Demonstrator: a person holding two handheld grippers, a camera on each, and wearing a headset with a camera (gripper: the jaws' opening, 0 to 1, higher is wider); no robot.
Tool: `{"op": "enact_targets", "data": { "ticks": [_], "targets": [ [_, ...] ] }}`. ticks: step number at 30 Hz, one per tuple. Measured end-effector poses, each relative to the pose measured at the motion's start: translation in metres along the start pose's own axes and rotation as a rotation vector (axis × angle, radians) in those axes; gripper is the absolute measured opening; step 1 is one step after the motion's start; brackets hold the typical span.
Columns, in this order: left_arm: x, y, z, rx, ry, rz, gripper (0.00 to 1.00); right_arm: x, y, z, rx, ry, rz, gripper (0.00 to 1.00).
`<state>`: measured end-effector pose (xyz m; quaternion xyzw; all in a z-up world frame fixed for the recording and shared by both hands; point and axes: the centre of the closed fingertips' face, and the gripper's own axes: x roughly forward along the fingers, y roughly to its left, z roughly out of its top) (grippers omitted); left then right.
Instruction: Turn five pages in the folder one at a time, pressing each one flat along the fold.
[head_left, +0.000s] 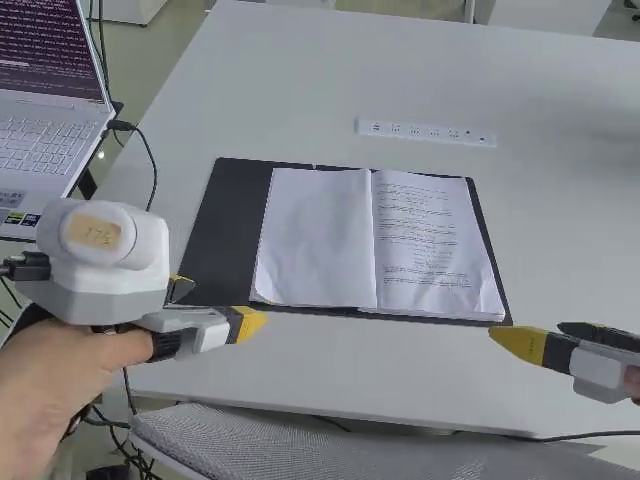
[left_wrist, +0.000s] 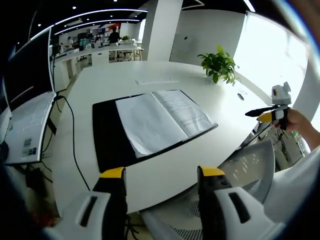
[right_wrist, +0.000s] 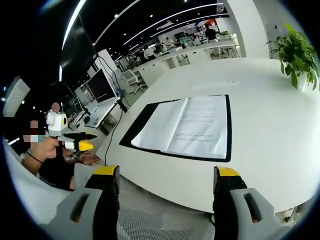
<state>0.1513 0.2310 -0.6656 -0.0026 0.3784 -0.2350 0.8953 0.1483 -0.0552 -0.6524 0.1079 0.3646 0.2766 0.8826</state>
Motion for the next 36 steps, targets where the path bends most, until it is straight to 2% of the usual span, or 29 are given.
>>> {"op": "enact_targets", "data": {
  "ticks": [4,9,20,25,36],
  "targets": [
    [-0.002,0.001,0.002,0.005,0.001,0.003,0.56,-0.003,-0.001,0.007,0.004,-0.033,-0.004,0.76],
    [0.000,0.001,0.006,0.025,-0.005,0.011,0.57,-0.005,-0.005,0.008,0.019,-0.047,-0.008,0.75],
    [0.019,-0.004,0.006,0.051,0.010,0.016,0.54,-0.007,-0.019,0.001,0.049,-0.049,-0.029,0.73],
    [0.030,-0.007,0.010,0.057,0.008,0.010,0.52,-0.004,-0.023,0.000,0.062,-0.054,-0.027,0.72],
    [0.054,-0.018,0.009,0.088,0.039,-0.007,0.51,0.007,-0.028,-0.001,0.091,-0.051,-0.025,0.69]
  ]
}}
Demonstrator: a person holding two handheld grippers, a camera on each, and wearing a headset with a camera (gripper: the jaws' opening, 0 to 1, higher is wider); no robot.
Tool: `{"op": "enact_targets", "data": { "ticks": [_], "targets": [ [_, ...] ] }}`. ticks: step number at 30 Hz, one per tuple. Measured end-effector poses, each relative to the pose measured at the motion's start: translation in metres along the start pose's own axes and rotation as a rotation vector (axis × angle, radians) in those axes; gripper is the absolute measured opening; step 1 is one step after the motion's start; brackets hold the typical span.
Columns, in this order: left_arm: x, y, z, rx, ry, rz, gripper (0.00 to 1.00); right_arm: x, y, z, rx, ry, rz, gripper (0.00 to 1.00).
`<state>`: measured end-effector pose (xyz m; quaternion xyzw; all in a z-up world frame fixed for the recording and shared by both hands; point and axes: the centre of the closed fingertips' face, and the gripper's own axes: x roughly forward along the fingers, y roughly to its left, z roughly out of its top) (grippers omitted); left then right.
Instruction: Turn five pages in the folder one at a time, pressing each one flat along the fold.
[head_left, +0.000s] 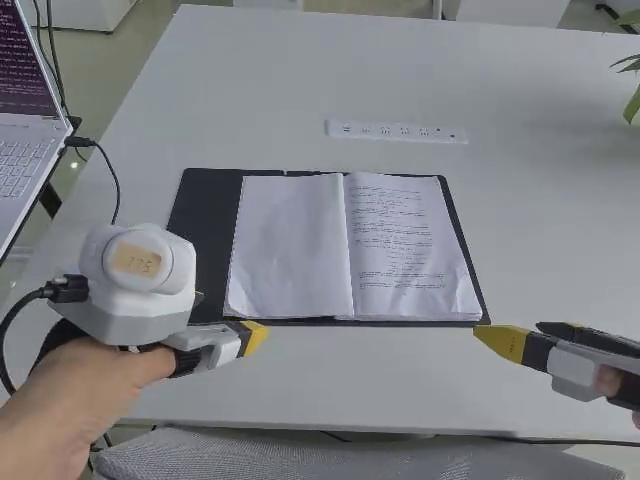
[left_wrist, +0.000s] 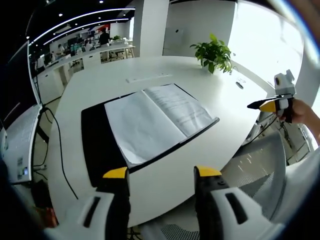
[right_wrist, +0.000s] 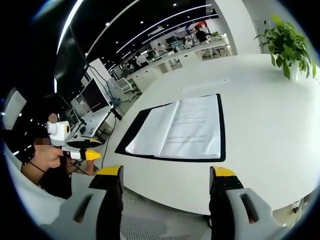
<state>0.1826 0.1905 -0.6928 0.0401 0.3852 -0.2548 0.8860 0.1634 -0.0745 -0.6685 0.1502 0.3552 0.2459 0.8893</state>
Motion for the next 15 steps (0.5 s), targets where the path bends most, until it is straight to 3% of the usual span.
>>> {"op": "enact_targets", "data": {
  "ticks": [7,15],
  "targets": [
    [0.013,0.000,0.003,0.004,0.005,-0.013,0.49,0.008,-0.003,-0.001,0.014,0.003,0.005,0.68],
    [0.045,-0.011,0.019,-0.016,-0.032,-0.056,0.43,0.021,-0.006,0.000,0.042,0.003,0.016,0.63]
  ]
}}
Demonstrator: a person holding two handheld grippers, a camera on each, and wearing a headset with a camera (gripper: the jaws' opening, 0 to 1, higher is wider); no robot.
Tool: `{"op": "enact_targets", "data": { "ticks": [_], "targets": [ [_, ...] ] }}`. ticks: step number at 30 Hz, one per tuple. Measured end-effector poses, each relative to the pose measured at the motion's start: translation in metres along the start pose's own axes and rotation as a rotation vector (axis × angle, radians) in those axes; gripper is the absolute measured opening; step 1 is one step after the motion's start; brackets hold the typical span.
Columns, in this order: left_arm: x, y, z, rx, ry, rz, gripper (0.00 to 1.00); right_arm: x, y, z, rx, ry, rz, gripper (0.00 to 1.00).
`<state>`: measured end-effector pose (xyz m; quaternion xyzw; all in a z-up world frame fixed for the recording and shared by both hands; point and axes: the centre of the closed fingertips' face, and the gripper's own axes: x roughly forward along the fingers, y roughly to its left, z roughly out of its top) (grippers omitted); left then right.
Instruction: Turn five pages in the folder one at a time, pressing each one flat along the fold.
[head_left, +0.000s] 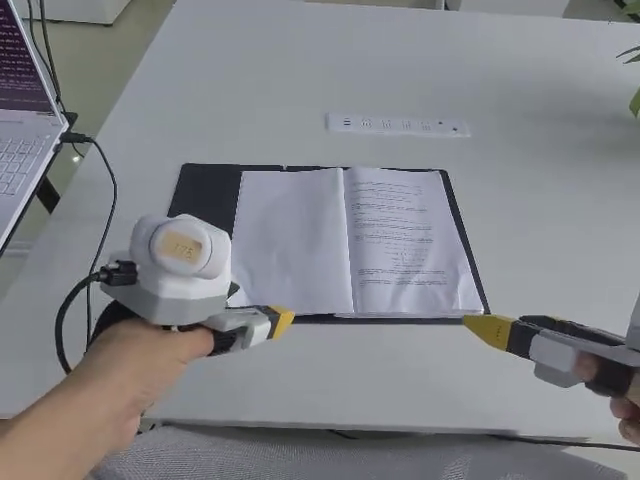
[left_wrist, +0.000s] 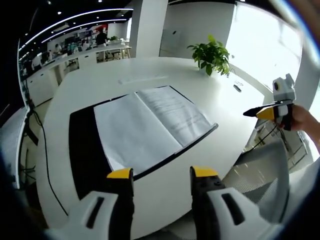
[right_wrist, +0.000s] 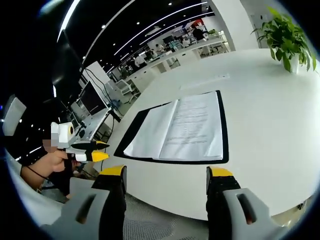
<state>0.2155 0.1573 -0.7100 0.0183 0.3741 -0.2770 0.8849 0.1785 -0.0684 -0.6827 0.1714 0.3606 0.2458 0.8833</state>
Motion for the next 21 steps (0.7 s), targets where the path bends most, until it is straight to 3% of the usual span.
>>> {"op": "enact_targets", "data": {
  "ticks": [7,13,21],
  "targets": [
    [0.042,-0.023,0.019,-0.030,-0.048,-0.063,0.42,0.010,-0.007,-0.001,0.030,-0.006,0.005,0.61],
    [0.093,-0.050,0.032,0.038,-0.062,-0.089,0.45,0.015,-0.013,0.000,0.073,-0.027,0.012,0.61],
    [0.154,-0.099,0.048,0.129,-0.094,-0.141,0.46,0.019,-0.021,0.002,0.096,-0.042,0.005,0.60]
  ]
}}
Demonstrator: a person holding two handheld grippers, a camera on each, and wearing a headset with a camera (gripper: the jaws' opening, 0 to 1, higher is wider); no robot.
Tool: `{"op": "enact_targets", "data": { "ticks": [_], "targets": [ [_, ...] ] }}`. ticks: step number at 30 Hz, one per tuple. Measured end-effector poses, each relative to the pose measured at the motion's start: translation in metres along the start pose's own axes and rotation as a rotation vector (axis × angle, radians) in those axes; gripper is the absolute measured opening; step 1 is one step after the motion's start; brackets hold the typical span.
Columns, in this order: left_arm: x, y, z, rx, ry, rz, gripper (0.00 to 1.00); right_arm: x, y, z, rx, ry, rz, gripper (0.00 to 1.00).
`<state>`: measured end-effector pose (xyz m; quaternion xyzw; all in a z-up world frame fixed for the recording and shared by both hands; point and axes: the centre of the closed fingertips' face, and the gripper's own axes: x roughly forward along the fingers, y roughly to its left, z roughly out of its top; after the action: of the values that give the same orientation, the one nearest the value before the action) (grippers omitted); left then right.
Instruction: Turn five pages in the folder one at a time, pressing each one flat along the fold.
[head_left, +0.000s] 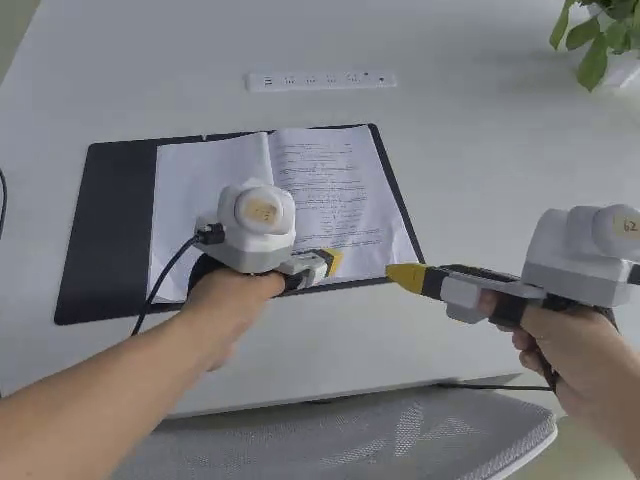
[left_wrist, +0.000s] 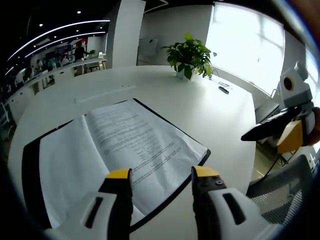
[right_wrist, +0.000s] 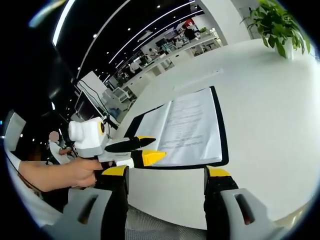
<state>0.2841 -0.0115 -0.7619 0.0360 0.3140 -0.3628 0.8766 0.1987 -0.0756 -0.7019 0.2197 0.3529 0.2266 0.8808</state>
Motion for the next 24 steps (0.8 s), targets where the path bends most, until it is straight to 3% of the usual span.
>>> {"op": "enact_targets", "data": {
  "ticks": [3,5,10,24],
  "targets": [
    [0.017,-0.010,0.000,0.029,-0.002,-0.005,0.48,0.001,-0.004,0.003,0.013,-0.011,-0.004,0.59],
    [0.027,-0.012,-0.001,0.078,0.000,0.009,0.49,0.001,-0.008,0.006,0.024,-0.021,-0.010,0.58],
    [0.045,-0.015,0.000,0.079,-0.009,0.021,0.50,0.003,-0.016,0.007,0.041,-0.024,-0.016,0.57],
    [0.065,-0.011,-0.011,0.153,0.026,0.064,0.49,0.022,-0.037,0.011,0.087,-0.041,-0.026,0.51]
  ]
}}
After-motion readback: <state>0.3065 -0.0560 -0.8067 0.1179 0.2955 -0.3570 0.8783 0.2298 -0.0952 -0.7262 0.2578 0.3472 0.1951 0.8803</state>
